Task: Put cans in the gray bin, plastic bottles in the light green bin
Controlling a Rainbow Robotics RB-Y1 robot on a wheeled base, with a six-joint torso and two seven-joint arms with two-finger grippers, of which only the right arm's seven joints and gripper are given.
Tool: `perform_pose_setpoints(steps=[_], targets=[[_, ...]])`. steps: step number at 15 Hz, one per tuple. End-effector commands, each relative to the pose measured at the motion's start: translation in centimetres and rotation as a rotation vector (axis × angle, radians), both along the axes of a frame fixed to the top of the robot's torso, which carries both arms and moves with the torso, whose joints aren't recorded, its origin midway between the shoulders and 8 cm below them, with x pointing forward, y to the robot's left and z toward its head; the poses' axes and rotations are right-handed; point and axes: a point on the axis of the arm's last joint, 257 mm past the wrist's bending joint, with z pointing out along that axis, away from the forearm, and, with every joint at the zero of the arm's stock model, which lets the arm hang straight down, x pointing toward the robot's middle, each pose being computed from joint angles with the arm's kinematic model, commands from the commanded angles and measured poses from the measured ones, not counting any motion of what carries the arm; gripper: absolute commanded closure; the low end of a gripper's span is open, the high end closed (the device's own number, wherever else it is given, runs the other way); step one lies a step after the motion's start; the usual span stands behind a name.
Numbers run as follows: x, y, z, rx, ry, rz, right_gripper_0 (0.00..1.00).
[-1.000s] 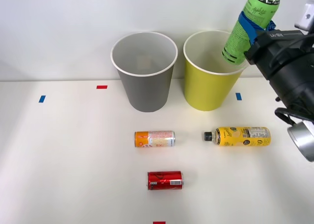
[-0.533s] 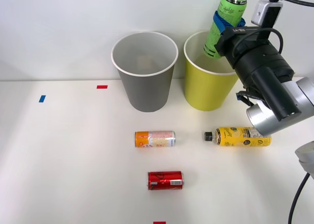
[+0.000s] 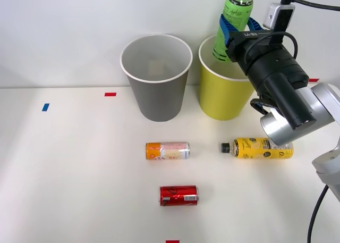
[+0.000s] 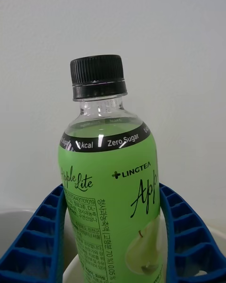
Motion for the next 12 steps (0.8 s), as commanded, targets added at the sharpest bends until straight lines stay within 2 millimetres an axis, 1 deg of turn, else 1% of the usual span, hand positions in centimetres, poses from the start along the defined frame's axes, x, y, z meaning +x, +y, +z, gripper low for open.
perform_pose_setpoints(steps=[1,4,5,7,8,10,12], targets=[[-0.3,0.4,0.2,-0.01,-0.017,0.019,0.0],[-0.8,0.6,0.7,-0.027,-0.047,0.048,0.0],[-1.1,0.6,0.5,-0.034,-0.053,0.059,0.0],[-2.3,0.0,0.3,-0.055,-0.076,0.082,0.0],[-3.4,-0.5,0.1,-0.061,-0.079,0.085,0.0],[-6.4,-1.3,-0.2,-0.066,-0.081,0.099,0.0],[-9.2,-1.8,-1.0,-0.041,-0.054,0.122,0.0]])
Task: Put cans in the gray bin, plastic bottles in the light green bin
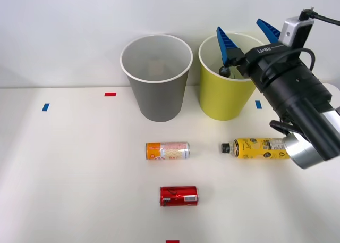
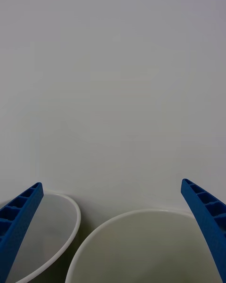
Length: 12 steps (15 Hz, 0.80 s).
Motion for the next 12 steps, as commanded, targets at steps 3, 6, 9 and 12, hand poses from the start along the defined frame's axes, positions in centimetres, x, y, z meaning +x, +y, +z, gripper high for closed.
perform_pose_setpoints(steps=[3,6,9,12], targets=[[-6.2,-2.9,-2.6,0.01,0.072,-0.002,0.0],[-8.8,-5.8,-4.2,-0.024,0.102,-0.067,0.0],[-11.7,-8.4,-5.9,-0.028,0.149,-0.137,0.0],[-14.0,-10.0,-7.9,0.019,0.185,-0.169,0.0]])
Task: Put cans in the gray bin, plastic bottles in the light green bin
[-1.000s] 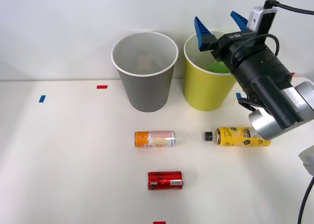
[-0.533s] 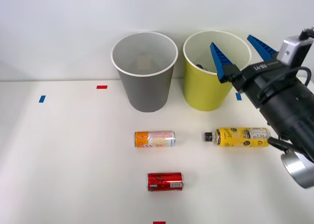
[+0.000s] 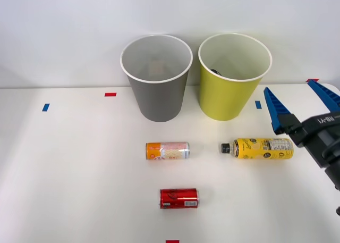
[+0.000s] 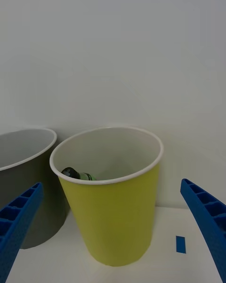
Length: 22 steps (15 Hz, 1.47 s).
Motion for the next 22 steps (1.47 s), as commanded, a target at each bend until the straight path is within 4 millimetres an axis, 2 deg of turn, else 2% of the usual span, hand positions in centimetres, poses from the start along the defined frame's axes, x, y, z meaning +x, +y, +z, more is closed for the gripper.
perform_pose_setpoints(steps=[1,9,17,20,22], targets=[[-2.1,-1.3,-1.3,0.044,0.013,-0.027,0.0],[-5.9,-2.7,-4.1,0.114,0.045,-0.068,0.0],[-9.0,-2.9,-5.0,0.171,0.034,-0.069,0.0],[-10.6,-3.9,-7.1,0.242,-0.023,-0.009,0.0],[-11.4,-4.0,-8.5,0.226,0.007,-0.019,0.0]])
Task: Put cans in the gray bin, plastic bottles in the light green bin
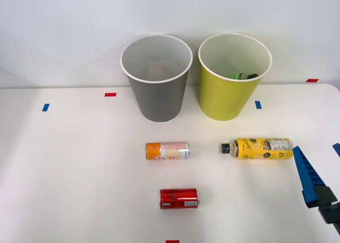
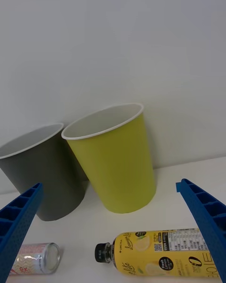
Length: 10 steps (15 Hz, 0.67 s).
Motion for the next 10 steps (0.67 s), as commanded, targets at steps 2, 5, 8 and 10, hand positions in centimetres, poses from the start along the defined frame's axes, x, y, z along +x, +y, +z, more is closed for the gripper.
perform_pose_setpoints(steps=[2,5,8,10], targets=[[-2.2,-0.8,-4.5,-0.038,0.075,-0.042,0.0],[-3.5,-1.4,-7.9,-0.094,0.108,-0.116,0.0],[-4.2,-2.4,-11.2,-0.143,0.119,-0.151,0.0],[-3.5,-2.8,-12.4,-0.148,0.108,-0.146,0.0]])
